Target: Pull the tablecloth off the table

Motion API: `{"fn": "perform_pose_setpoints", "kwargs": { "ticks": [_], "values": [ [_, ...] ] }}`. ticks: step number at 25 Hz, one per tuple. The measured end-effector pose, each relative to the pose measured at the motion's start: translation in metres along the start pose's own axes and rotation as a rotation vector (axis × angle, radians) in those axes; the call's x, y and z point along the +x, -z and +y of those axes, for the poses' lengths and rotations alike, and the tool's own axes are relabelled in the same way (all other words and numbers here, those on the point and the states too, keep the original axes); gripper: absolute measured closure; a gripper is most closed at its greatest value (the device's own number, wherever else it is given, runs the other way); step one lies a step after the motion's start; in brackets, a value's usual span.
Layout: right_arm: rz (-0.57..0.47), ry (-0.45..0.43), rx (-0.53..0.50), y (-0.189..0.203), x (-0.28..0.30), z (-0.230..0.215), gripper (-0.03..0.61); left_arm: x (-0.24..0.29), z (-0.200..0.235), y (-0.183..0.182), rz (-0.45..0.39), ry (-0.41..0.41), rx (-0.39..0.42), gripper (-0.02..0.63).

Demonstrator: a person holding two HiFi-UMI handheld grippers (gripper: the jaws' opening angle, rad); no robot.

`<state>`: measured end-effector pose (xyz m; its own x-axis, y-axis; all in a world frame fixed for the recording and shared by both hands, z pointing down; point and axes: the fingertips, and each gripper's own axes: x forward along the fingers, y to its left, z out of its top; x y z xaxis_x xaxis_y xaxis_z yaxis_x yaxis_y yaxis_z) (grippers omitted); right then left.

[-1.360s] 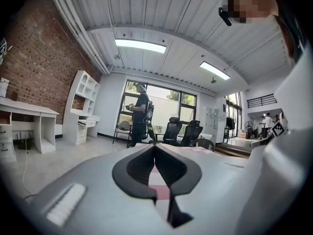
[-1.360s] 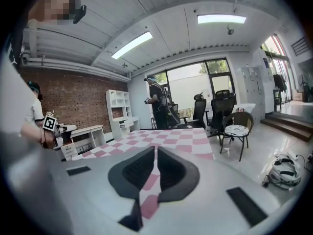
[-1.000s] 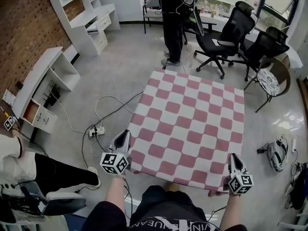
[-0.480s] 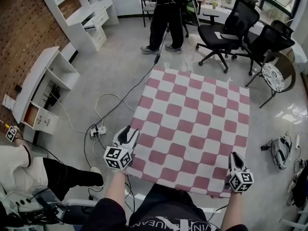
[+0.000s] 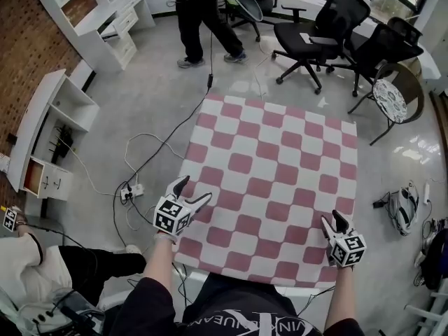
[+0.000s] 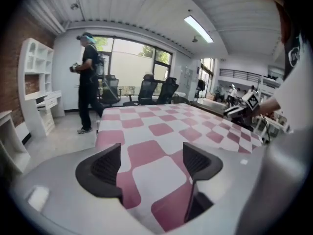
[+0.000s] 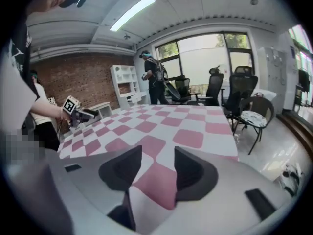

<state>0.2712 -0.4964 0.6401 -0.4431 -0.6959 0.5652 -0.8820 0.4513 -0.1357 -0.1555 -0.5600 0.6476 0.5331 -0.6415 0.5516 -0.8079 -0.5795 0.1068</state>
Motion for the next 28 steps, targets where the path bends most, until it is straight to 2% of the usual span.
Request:
{"fn": "perform_pose_setpoints", "kwargs": {
  "ticks": [4, 8, 13, 20, 23, 28],
  "values": [
    [0.124, -0.128, -0.138, 0.002, 0.029, 0.008, 0.334, 0.031, -0.011, 0.008, 0.134, 0.126, 0.138, 0.193],
    [0.265, -0.225, -0.309, 0.007, 0.041, 0.002, 0.288, 0.04, 0.003, 0.018, 0.23, 0.193, 0.189, 0.163],
    [0.464, -0.27, -0.486, 0.022, 0.033, -0.034, 0.243, 0.037, 0.031, 0.028, 0.315, 0.224, 0.227, 0.155],
    [0.621, -0.312, -0.534, 0.041, 0.029, -0.073, 0.208, 0.028, 0.037, 0.032, 0.333, 0.3, 0.252, 0.13],
    [0.636, -0.33, -0.504, 0.043, 0.028, -0.081, 0.199, 0.034, 0.034, 0.035, 0.349, 0.332, 0.271, 0.129],
    [0.647, -0.339, -0.523, 0.041, 0.029, -0.079, 0.201, 0.045, 0.029, 0.036, 0.398, 0.369, 0.334, 0.126]
  ]
}}
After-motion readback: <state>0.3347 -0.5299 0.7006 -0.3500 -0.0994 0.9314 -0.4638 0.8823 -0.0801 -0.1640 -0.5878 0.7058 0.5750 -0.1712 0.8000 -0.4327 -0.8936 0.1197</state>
